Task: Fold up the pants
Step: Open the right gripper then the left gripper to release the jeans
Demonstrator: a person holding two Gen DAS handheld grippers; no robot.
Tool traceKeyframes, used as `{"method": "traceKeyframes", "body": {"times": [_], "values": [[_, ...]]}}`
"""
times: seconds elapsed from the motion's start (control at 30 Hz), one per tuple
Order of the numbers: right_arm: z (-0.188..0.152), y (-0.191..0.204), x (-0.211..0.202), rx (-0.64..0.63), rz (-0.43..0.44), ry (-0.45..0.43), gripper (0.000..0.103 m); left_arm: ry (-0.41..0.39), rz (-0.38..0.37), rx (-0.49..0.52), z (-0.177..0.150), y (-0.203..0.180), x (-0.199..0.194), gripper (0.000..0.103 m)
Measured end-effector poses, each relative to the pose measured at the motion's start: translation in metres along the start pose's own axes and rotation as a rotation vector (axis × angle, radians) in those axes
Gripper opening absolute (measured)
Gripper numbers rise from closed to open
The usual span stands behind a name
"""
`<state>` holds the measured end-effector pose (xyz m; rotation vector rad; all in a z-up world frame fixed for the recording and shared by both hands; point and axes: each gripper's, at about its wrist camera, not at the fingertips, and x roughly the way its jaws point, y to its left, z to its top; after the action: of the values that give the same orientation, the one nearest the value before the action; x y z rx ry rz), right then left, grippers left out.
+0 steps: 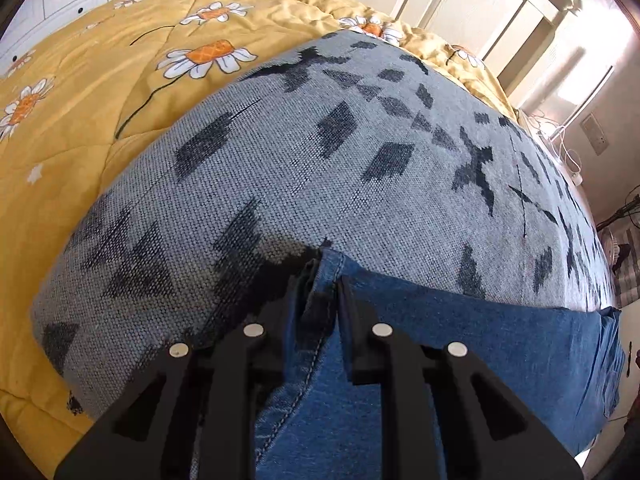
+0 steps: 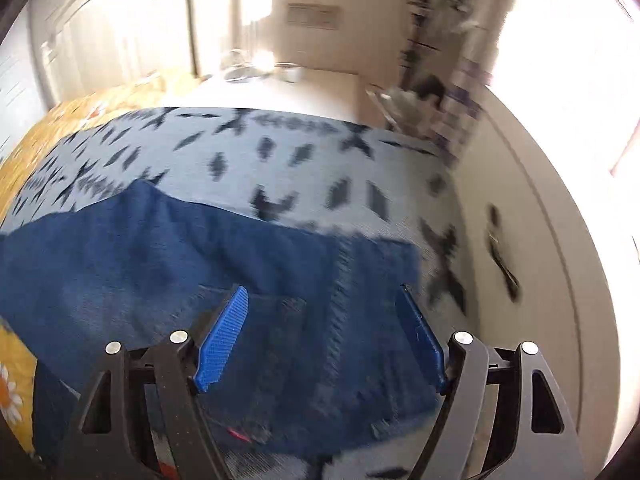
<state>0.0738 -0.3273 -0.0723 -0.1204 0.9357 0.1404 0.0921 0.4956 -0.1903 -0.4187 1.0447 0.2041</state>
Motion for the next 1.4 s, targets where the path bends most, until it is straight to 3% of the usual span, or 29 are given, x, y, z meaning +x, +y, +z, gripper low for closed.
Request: {"method": "traceKeyframes", "body": {"times": [0.07,0.1,0.17,0.23,0.3,0.37,0.43,0.5,0.57,0.6,0.63,0.7,0.73,0.77,0.83,0.93,1.0,1.07,1.1,1.17,1.23,1.3,1.33,1.4], "values": [[0.030,0.034,0.043,-0.079,0.184,0.020,0.058,-0.011,0.019,-0.015,-0.002,-0.002,-0.003,0.021],[0.039,0.044,0.059,-0.089,0.215,0.037,0.054,-0.019,0.028,-0.018,-0.003,-0.002,-0.005,0.021],[0.054,0.058,0.095,-0.068,0.304,0.051,0.033,-0.043,0.066,-0.010,-0.005,-0.006,-0.015,0.022],[0.059,0.069,0.124,-0.021,0.434,0.057,0.031,-0.119,0.172,0.054,-0.009,-0.021,-0.035,0.021],[0.064,0.075,0.147,-0.016,0.411,0.059,0.030,-0.210,0.194,0.120,-0.017,-0.048,-0.059,0.023],[0.069,0.070,0.164,0.038,0.332,0.041,0.028,-0.258,0.112,0.222,-0.029,-0.092,-0.078,0.034],[0.074,0.065,0.172,0.097,0.309,0.015,0.029,-0.260,-0.018,0.381,-0.047,-0.151,-0.085,0.046],[0.074,0.060,0.169,0.115,0.224,-0.028,0.029,-0.238,-0.126,0.524,-0.065,-0.212,-0.078,0.046],[0.074,0.049,0.167,0.179,0.213,-0.059,0.029,-0.194,-0.252,0.634,-0.079,-0.275,-0.063,0.046],[0.075,0.043,0.162,0.210,0.192,-0.083,0.029,-0.165,-0.307,0.682,-0.085,-0.303,-0.054,0.043],[0.076,0.037,0.154,0.237,0.205,-0.114,0.029,-0.138,-0.348,0.749,-0.094,-0.333,-0.042,0.032],[0.074,0.034,0.131,0.272,0.280,-0.168,0.029,-0.055,-0.418,0.841,-0.110,-0.377,-0.018,0.022],[0.071,0.038,0.119,0.259,0.325,-0.168,0.029,-0.006,-0.437,0.859,-0.115,-0.392,-0.001,0.020],[0.068,0.047,0.111,0.228,0.355,-0.157,0.029,0.015,-0.403,0.869,-0.116,-0.400,0.016,0.019],[0.060,0.070,0.102,0.136,0.417,-0.117,0.029,-0.017,-0.239,0.841,-0.102,-0.394,0.045,0.016],[0.050,0.098,0.099,0.054,0.485,-0.068,0.029,-0.082,-0.126,0.702,-0.068,-0.357,0.048,0.015],[0.048,0.113,0.104,0.008,0.529,-0.050,0.029,-0.100,-0.199,0.692,-0.069,-0.348,0.027,0.018],[0.051,0.127,0.120,-0.025,0.551,-0.027,0.029,-0.098,-0.300,0.720,-0.084,-0.351,0.004,0.034],[0.052,0.128,0.126,-0.023,0.559,-0.023,0.029,-0.105,-0.314,0.734,-0.092,-0.352,-0.002,0.043],[0.060,0.122,0.145,0.012,0.500,-0.026,0.028,-0.100,-0.277,0.754,-0.107,-0.345,-0.001,0.045],[0.065,0.104,0.157,0.112,0.563,-0.030,0.028,-0.098,-0.201,0.713,-0.107,-0.322,0.008,0.045],[0.068,0.095,0.155,0.164,0.537,-0.053,0.033,-0.096,-0.181,0.554,-0.087,-0.271,0.013,0.045],[0.069,0.090,0.148,0.192,0.521,-0.075,0.042,-0.101,-0.197,0.456,-0.074,-0.243,0.012,0.052],[0.066,0.076,0.128,0.261,0.594,-0.116,0.044,-0.117,-0.096,0.317,-0.053,-0.183,0.010,0.056]]}}
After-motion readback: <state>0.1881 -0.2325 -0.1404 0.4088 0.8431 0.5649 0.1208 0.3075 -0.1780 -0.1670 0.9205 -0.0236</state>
